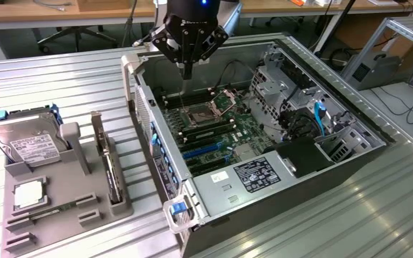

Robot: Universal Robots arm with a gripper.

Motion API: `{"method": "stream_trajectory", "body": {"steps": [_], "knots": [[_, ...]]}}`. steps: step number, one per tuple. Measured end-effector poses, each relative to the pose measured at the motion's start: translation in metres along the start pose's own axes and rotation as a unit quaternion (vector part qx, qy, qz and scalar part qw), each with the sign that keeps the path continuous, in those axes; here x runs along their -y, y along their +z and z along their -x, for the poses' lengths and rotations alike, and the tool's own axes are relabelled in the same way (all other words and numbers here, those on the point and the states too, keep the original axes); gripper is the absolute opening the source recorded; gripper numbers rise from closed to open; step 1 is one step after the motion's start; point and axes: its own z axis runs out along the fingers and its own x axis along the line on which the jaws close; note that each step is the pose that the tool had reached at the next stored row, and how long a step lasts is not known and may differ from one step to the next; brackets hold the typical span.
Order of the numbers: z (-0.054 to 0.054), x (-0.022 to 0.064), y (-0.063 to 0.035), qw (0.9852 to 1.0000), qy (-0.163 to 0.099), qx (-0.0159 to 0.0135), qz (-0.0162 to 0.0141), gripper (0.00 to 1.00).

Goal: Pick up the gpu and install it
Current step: 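Reach for the gpu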

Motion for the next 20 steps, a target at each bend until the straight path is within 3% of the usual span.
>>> {"method": "stream_trajectory", "body": {"steps": [8, 20], "knots": [[-0.005, 0.0004, -0.0001, 1.0000, 0.000, 0.0000, 0.0000, 0.11], [-0.033, 0.0025, -0.0007, 1.0000, 0.000, 0.0000, 0.0000, 0.11]]}}
